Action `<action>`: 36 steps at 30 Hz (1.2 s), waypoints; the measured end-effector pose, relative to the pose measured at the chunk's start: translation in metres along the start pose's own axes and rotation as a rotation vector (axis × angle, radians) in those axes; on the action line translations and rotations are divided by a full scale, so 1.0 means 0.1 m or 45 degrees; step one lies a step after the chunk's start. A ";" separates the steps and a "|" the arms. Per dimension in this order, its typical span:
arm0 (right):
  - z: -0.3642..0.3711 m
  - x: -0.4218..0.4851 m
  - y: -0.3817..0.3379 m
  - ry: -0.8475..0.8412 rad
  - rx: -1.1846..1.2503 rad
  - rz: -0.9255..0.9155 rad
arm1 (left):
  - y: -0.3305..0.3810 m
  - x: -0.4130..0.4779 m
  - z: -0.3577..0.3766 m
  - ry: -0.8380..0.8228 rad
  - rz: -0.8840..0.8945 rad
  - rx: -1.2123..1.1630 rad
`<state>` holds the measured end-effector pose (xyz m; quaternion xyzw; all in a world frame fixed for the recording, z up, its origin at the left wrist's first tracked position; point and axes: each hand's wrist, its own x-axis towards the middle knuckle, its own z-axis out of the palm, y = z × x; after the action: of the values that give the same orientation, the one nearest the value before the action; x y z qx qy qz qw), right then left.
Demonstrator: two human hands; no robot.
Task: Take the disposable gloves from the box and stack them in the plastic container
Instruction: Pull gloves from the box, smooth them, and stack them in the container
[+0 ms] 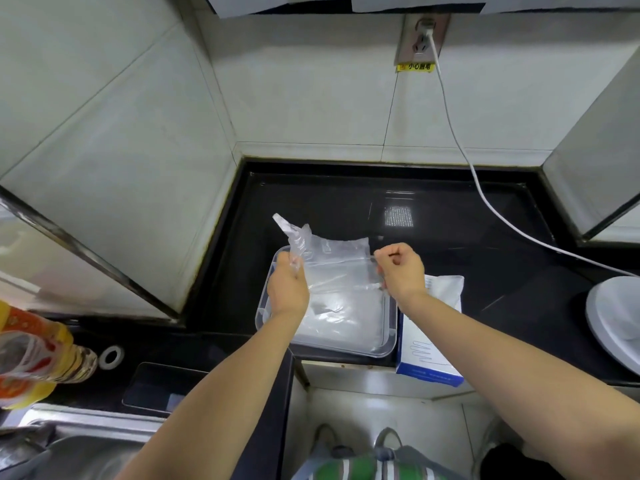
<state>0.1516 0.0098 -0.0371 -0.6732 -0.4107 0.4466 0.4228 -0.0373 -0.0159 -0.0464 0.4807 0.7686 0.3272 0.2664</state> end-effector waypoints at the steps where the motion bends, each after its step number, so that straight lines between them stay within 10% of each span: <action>1: -0.04 0.02 0.00 0.058 0.016 -0.001 | -0.04 0.00 -0.01 -0.003 0.003 0.063; 9: 0.06 -0.03 -0.11 -0.046 0.005 -0.302 | -0.09 -0.04 0.19 -0.239 0.093 0.233; 14: 0.31 -0.09 0.10 -0.561 -0.377 -0.003 | -0.18 -0.02 0.37 -0.438 0.019 0.385; 22: 0.50 0.02 0.45 -0.739 -0.583 0.361 | -0.24 0.10 0.27 -0.360 -0.111 0.314; 26: 0.57 0.04 0.49 -0.798 -0.681 0.357 | -0.05 0.02 0.12 0.054 0.461 0.490; 29: 0.64 0.03 0.49 -0.871 -0.752 0.275 | 0.21 -0.07 0.24 -0.089 0.686 0.398; 36: 0.58 0.08 0.55 -0.927 -0.603 0.461 | -0.09 0.11 0.64 -0.770 -0.197 0.600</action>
<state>0.1085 0.0126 -0.1044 -0.6115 -0.4989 0.6141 0.0013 -0.0002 0.0066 -0.0959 0.5440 0.7436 -0.0357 0.3871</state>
